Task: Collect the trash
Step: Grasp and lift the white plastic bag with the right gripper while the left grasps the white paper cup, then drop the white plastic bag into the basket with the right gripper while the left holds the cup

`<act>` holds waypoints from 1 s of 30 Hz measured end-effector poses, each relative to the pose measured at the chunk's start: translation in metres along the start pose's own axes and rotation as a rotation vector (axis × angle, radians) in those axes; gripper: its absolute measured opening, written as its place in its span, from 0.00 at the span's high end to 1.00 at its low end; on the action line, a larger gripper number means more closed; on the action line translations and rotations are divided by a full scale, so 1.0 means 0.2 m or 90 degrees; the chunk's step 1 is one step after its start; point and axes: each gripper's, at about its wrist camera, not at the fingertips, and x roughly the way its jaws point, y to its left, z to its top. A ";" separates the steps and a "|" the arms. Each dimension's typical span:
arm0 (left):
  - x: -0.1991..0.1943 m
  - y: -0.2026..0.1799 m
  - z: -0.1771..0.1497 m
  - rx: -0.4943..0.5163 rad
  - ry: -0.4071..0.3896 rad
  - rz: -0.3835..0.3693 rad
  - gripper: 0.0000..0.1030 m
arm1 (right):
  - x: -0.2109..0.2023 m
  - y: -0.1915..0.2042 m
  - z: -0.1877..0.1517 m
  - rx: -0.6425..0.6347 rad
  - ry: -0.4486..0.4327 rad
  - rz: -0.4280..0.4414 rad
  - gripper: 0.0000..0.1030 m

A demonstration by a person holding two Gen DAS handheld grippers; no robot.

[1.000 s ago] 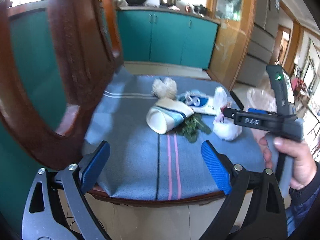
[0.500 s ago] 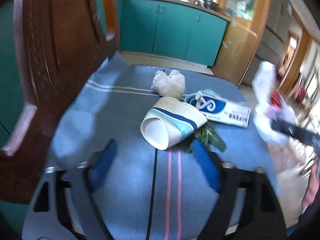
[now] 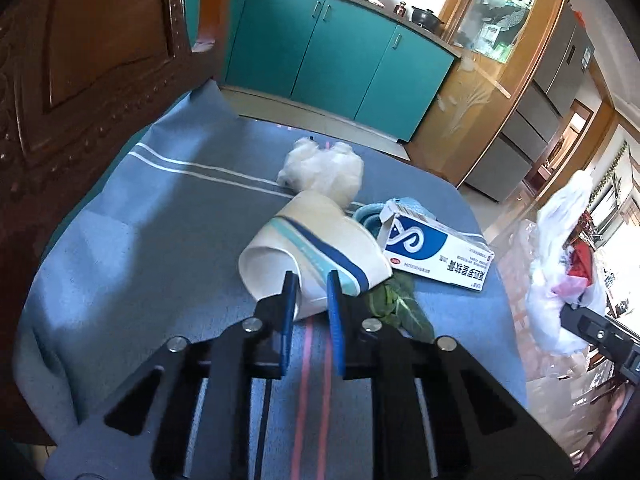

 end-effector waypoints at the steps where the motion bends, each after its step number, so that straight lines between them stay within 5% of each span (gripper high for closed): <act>1: 0.00 0.00 0.00 0.001 0.003 -0.004 0.86 | -0.01 0.00 0.00 -0.001 -0.001 0.001 0.76; 7: -0.12 -0.02 0.03 0.022 -0.035 -0.008 0.97 | -0.04 0.01 -0.02 -0.004 -0.013 0.006 0.76; 19: -0.97 -0.27 -0.11 0.183 -0.222 0.049 0.97 | -0.25 0.06 -0.14 -0.030 -0.082 0.007 0.76; 30: -0.84 -0.26 -0.19 0.192 -0.154 0.051 0.97 | -0.21 0.10 -0.17 -0.042 -0.077 -0.003 0.76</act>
